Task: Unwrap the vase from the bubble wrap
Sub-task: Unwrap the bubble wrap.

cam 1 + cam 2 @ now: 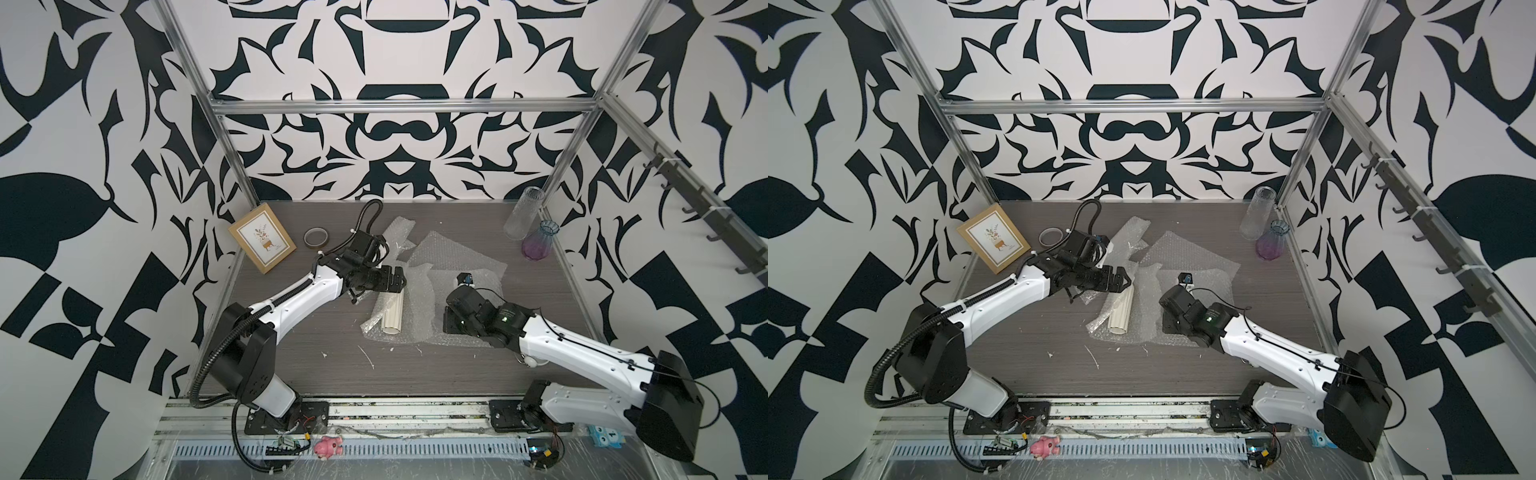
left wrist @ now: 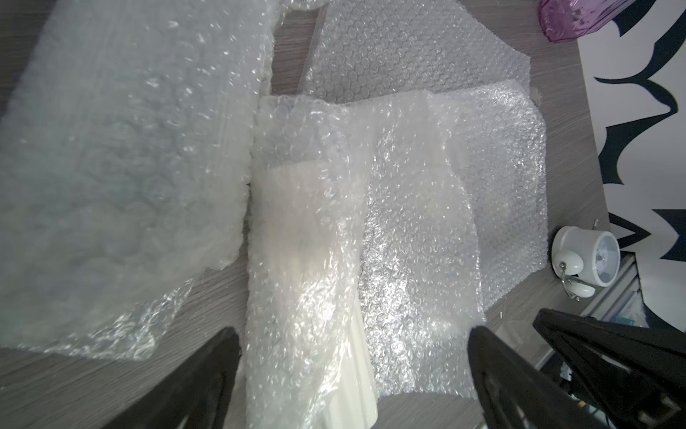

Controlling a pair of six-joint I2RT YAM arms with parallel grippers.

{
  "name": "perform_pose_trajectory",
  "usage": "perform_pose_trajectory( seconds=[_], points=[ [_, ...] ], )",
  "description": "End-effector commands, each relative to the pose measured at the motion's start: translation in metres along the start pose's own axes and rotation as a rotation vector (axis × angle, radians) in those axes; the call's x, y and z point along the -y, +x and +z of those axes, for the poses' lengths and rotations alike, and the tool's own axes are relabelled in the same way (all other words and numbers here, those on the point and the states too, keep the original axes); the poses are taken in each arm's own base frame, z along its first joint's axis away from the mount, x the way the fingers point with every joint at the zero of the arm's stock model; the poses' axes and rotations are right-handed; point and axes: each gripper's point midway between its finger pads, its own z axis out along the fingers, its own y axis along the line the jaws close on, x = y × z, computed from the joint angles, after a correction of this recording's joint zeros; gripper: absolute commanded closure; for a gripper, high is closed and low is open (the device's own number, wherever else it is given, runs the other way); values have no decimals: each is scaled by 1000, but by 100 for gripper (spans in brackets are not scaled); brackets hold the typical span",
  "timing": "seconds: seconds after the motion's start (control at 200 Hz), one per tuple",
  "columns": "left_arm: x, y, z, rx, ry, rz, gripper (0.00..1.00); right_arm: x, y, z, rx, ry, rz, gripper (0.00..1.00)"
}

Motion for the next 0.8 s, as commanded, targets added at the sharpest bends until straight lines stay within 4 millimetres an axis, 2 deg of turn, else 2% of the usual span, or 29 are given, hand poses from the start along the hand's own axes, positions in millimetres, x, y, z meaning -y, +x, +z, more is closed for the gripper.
perform_pose_trajectory(
  seconds=[0.0, 0.155, 0.33, 0.46, 0.535, 0.73, 0.75, 0.79],
  points=[
    [-5, 7, 3, -23, -49, 7, 0, 0, -13, -4, 71, 1, 34, 99],
    [-1, 14, 2, -31, -62, 23, 1, 9, -11, 3, 67, 26, 44, 94],
    [3, 20, -2, -25, -80, 55, 0, 26, -8, 14, 47, 20, 119, 83],
    [-2, 29, 0, -39, -128, 103, 2, 41, -10, 17, 60, 10, 190, 75],
    [-6, 35, 1, -53, -163, 119, 4, 42, -7, 17, 41, -29, 222, 72],
    [-11, 51, 7, -90, -218, 156, 14, 45, -17, 13, 58, -58, 249, 69],
    [-12, 53, 8, -97, -221, 156, 20, 44, -18, 12, 58, -64, 249, 69],
    [-15, 58, 8, -112, -226, 150, 25, 42, -21, 11, 59, -76, 245, 69]
  ],
)
